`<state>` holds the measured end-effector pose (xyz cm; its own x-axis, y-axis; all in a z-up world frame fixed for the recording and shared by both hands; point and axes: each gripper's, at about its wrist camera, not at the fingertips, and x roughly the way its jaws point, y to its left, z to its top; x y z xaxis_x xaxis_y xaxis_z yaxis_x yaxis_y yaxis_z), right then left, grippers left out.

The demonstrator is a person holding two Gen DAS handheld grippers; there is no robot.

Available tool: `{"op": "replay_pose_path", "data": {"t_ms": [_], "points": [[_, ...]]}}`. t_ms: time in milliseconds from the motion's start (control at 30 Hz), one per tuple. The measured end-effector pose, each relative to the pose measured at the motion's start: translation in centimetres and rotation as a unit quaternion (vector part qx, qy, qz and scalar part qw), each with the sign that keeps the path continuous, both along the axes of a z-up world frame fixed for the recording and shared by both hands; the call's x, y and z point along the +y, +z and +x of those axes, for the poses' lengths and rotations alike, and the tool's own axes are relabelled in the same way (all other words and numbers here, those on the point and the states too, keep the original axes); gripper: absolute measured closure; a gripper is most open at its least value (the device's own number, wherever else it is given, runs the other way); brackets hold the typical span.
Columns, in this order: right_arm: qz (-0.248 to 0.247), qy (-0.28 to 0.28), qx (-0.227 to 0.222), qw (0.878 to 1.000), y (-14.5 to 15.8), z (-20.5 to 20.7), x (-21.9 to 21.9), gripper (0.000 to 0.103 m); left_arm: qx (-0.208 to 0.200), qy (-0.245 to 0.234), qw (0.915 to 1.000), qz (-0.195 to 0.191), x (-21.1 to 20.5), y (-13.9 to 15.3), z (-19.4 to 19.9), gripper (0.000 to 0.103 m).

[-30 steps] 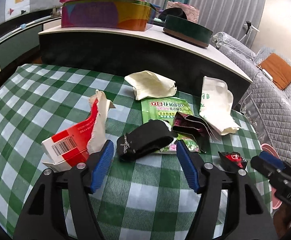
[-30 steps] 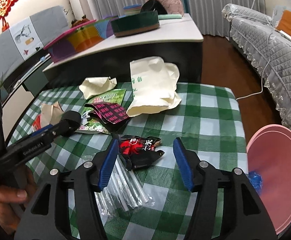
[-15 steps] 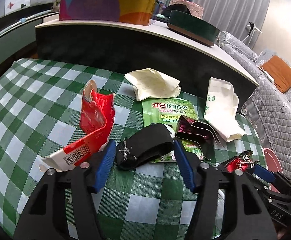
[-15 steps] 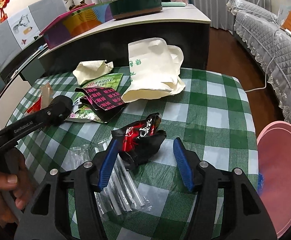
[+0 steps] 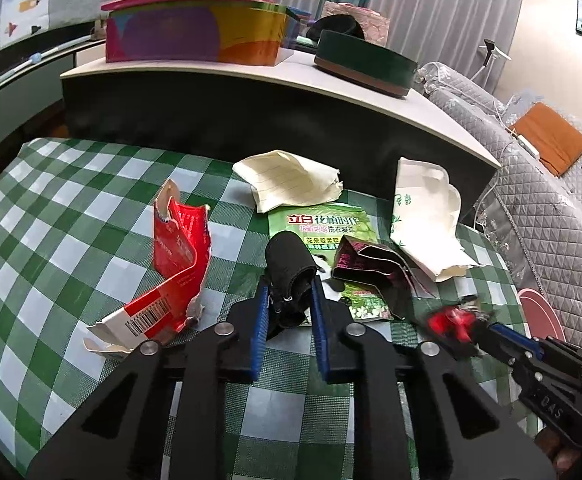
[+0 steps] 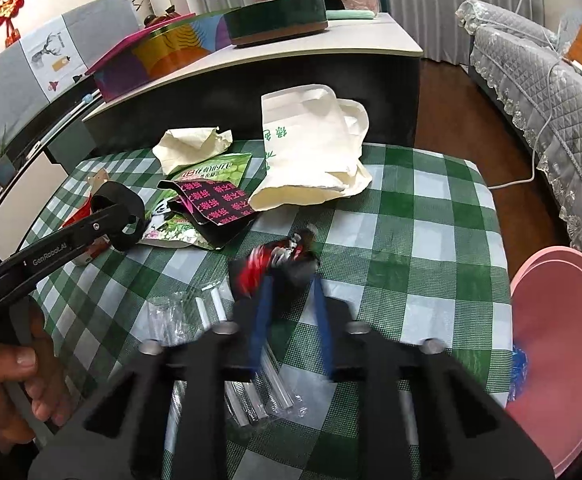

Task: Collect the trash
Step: 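Grasp the black strap with the left tool while the right tool grasps the red-black wrapper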

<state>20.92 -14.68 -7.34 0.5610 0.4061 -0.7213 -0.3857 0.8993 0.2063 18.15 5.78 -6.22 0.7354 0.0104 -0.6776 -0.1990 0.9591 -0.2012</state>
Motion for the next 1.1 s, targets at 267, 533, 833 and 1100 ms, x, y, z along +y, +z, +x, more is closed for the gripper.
{"op": "replay_pose_path", "data": {"t_ms": [267,533,833,1100], "points": [[0.005,-0.002,-0.006,1.0,0.6,-0.4,-0.3,0.095,-0.01,-0.005,0.9999,0.0,-0.3,0.8,-0.6,0.086],[0.003,-0.009,-0.022,1.0,0.9,-0.4,0.4,0.043,-0.013,-0.01,0.9999,-0.006,-0.4,0.9,-1.0,0.086],[-0.021,-0.002,-0.01,1.0,-0.3,1.2,2.1,0.031,-0.013,-0.015,0.9998,-0.005,-0.3,1.0,-1.0,0.086],[-0.029,0.001,-0.007,1.0,-0.6,1.5,2.3,0.051,-0.014,-0.016,0.9998,-0.005,-0.4,1.1,-1.0,0.086]]}}
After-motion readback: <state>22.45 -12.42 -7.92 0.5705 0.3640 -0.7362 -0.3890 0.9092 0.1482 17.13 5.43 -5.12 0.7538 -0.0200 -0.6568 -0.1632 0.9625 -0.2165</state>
